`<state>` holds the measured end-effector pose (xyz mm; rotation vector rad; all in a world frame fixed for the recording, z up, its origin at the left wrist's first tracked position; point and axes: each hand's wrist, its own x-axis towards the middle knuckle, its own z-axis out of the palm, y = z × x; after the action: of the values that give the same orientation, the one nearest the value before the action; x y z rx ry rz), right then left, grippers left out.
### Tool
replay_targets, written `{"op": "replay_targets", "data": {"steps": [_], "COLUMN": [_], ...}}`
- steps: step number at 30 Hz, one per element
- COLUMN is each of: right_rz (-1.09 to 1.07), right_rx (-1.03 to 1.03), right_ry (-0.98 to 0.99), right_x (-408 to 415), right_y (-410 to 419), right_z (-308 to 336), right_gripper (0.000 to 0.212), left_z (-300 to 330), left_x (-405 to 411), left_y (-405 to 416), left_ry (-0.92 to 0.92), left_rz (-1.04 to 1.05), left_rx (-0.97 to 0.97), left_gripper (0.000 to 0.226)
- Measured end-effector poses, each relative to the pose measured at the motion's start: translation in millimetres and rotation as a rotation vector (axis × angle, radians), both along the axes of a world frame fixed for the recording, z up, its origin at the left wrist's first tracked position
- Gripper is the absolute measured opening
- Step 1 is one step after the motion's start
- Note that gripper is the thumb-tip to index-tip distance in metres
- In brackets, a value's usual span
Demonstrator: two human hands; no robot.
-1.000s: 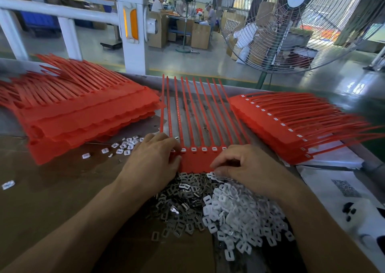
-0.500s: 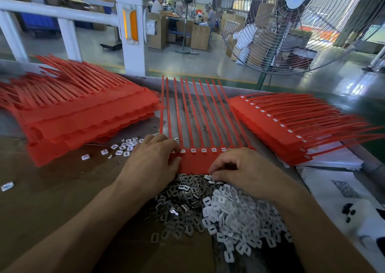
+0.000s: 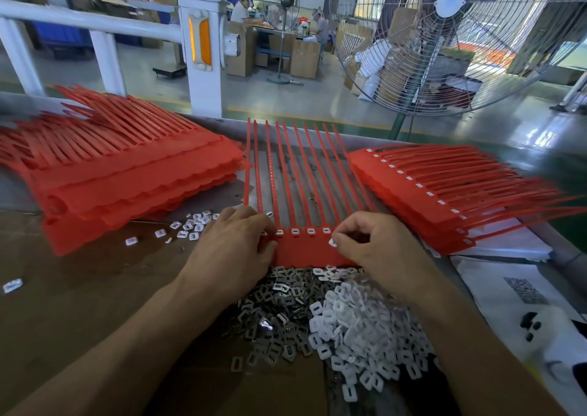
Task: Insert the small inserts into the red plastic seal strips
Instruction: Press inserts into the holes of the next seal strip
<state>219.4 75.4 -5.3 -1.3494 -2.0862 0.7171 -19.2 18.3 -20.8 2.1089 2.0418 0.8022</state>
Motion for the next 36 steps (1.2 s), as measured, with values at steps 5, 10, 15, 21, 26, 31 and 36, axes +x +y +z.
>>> {"op": "replay_targets", "data": {"steps": [5,10,15,21,26,31,36], "right_rz": [-0.237,-0.360,-0.398,-0.430,-0.438,-0.441,-0.454], "right_rx": [0.020,-0.027,-0.053,-0.057,-0.063,-0.073,-0.066], "right_ry": [0.189,0.218,0.185,0.141,0.115,0.079,-0.001], "right_x": [5,10,8,7,5,5,3], "right_y": [11,20,28,35,36,36,36], "right_z": [-1,-6,-12,-17,-17,-15,-12], "right_gripper": [0.009,0.019,0.021,0.020,0.021,0.019,0.017], "left_z": [0,1,1,0,0,0,0], "left_x": [0,1,1,1,1,1,1], "left_y": [0,0,-1,0,0,0,1], "left_ry": [0.004,0.007,0.007,0.005,0.005,0.008,0.011], "left_rz": [0.001,0.006,0.008,0.002,0.002,0.005,0.005], "left_rx": [-0.011,-0.020,-0.017,-0.012,-0.005,-0.007,-0.013], "left_gripper": [0.025,0.026,0.027,0.026,0.026,0.026,0.027]}}
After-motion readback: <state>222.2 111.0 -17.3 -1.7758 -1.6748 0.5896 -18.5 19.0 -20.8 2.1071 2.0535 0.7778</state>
